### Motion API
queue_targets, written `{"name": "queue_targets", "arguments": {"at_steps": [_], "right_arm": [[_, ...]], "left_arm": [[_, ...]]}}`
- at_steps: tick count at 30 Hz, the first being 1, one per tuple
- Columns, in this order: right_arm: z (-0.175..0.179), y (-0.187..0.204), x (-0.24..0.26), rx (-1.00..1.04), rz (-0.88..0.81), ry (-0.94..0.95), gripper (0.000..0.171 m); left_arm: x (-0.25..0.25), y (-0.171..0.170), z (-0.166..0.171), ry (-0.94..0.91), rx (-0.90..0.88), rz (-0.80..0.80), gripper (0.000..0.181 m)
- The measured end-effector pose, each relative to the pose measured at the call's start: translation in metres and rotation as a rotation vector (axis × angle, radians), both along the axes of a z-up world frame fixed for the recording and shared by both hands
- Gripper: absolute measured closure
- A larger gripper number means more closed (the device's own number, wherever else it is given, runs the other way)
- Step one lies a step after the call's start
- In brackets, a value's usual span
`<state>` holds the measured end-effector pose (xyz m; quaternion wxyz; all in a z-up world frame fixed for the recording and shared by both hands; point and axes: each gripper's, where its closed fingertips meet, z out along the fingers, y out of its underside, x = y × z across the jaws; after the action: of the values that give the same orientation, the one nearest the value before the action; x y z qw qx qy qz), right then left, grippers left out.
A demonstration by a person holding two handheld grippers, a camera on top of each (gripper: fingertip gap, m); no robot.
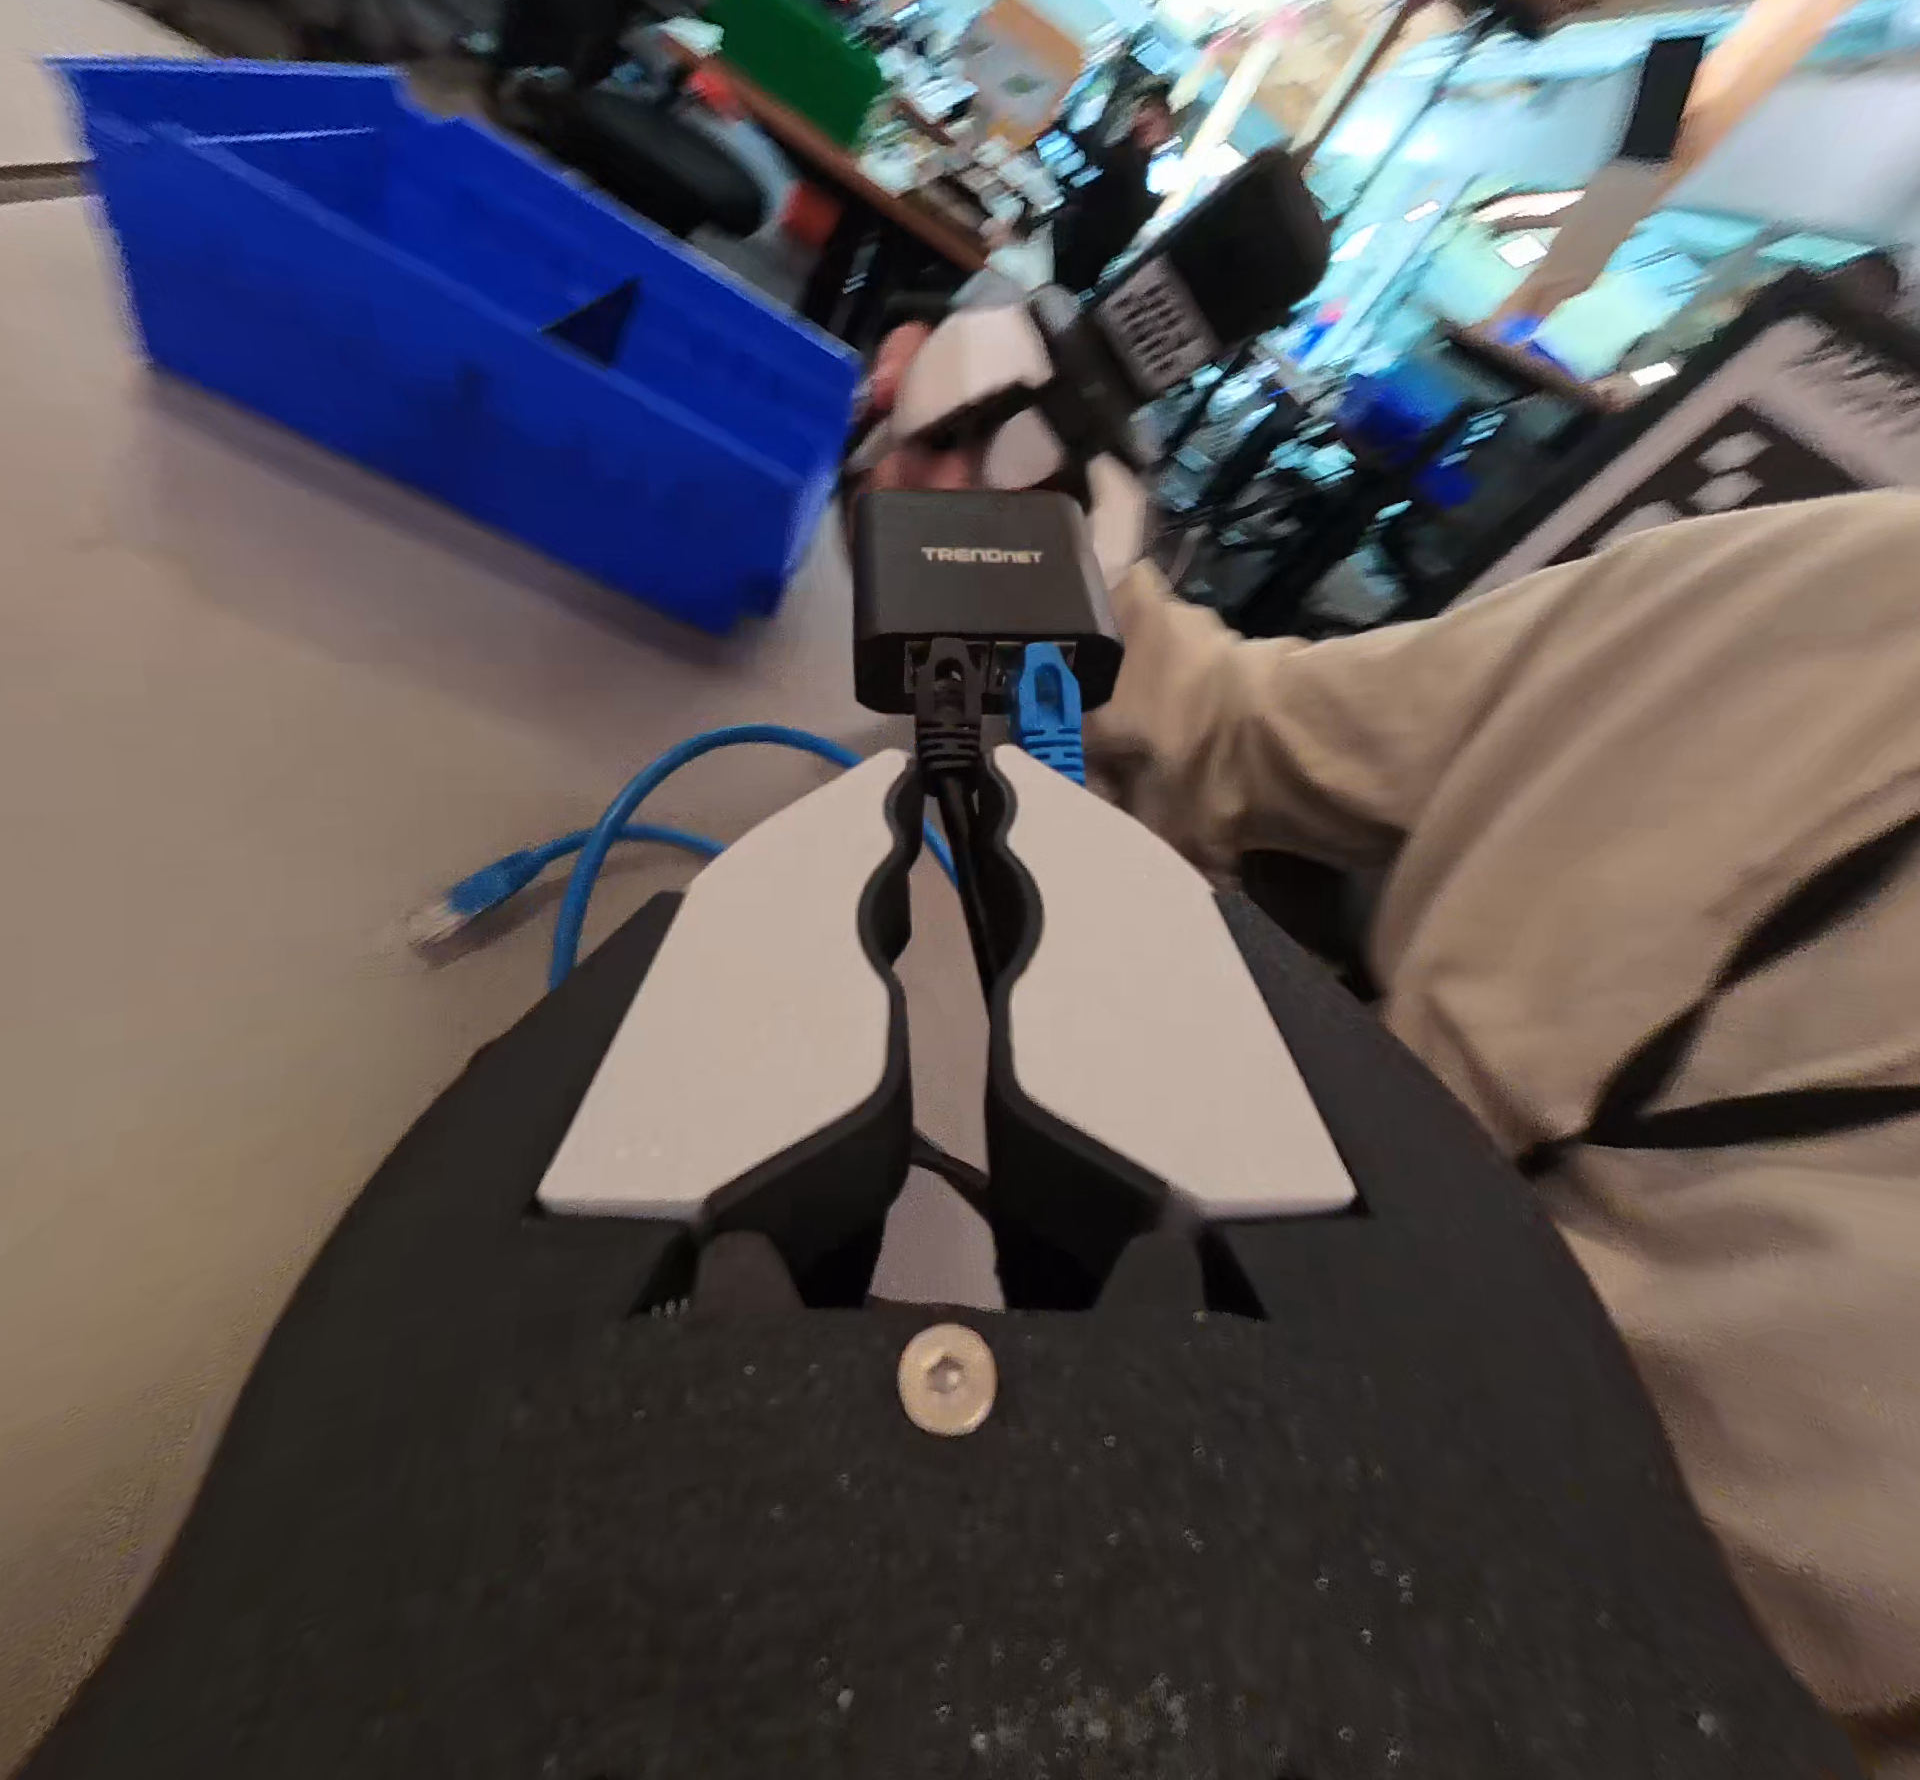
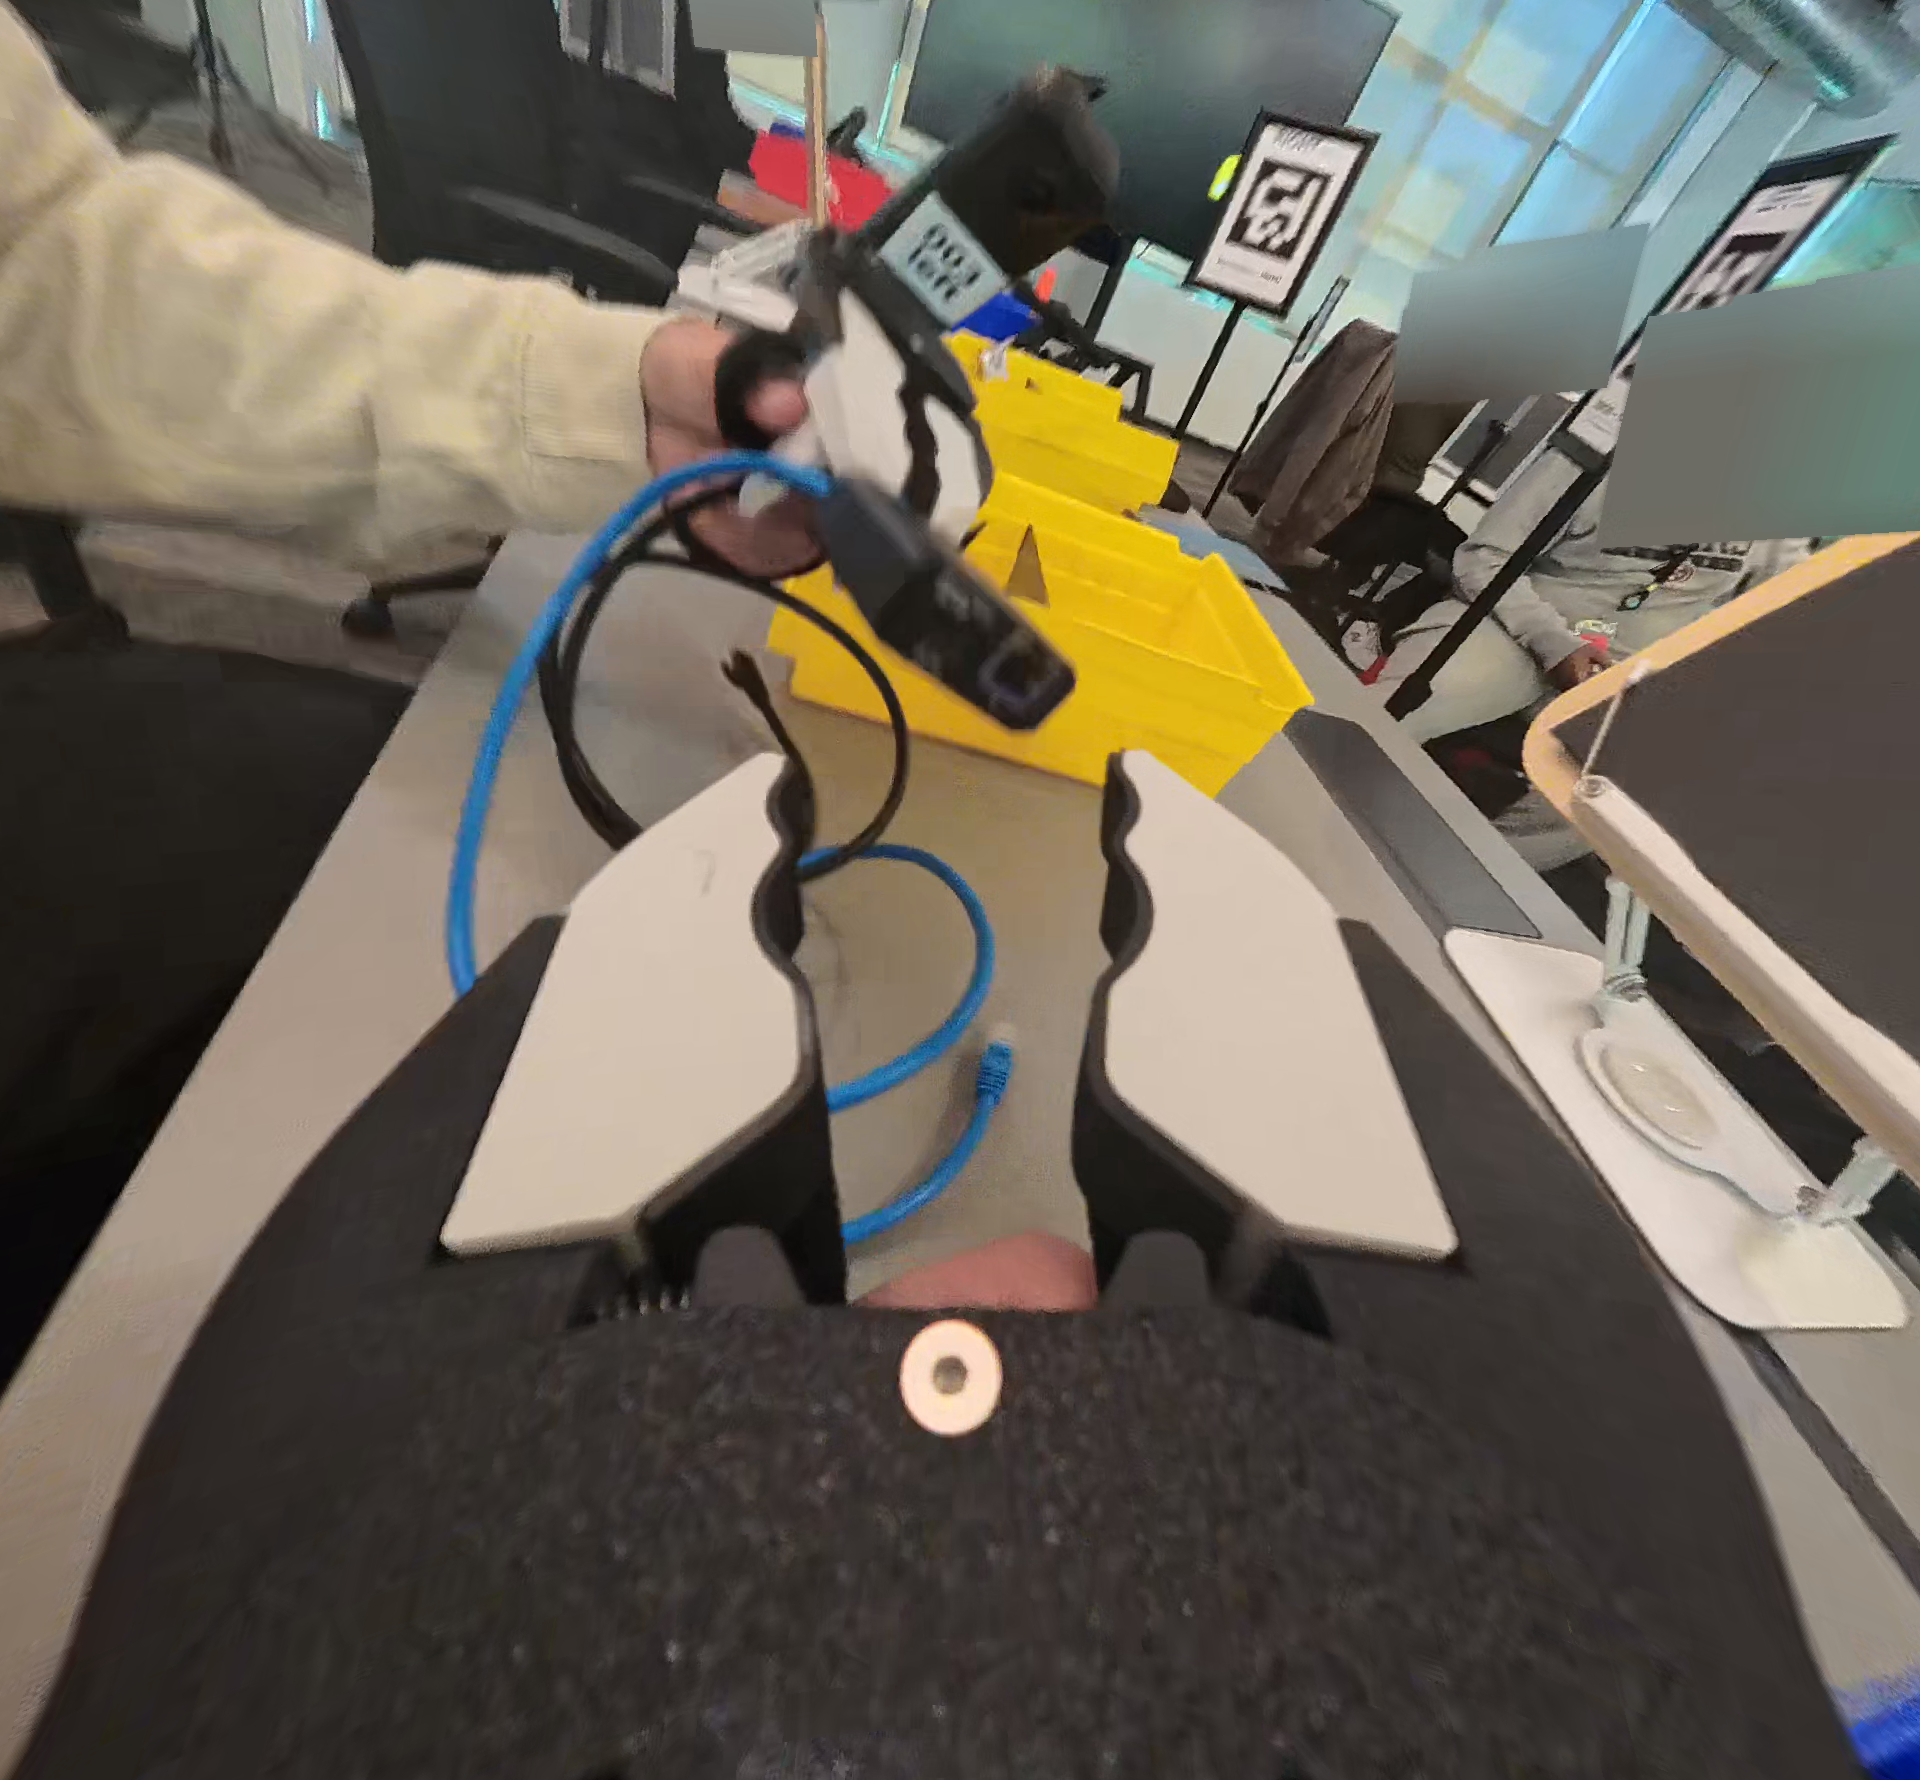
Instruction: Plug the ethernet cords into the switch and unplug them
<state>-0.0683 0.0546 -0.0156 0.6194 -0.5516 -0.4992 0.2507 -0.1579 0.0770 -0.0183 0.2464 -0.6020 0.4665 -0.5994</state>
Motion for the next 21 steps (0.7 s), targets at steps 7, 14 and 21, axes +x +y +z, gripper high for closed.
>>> {"name": "queue_targets", "arguments": {"at_steps": [7,14,21], "right_arm": [[0.034,-0.01,-0.035,0.081,0.172,0.158,0.116],[0.084,-0.02,-0.061,0.228,0.334,0.292,0.138],[0.088,0.002,-0.055,0.318,0.223,0.099,0.146]], "left_arm": [[0.018,-0.031,0.045,-0.415,-0.181,-0.351,0.172],[0.031,-0.025,0.051,-0.645,-0.308,-0.627,0.172],[0.054,0.009,0.053,-0.559,-0.296,-0.541,0.15]]}}
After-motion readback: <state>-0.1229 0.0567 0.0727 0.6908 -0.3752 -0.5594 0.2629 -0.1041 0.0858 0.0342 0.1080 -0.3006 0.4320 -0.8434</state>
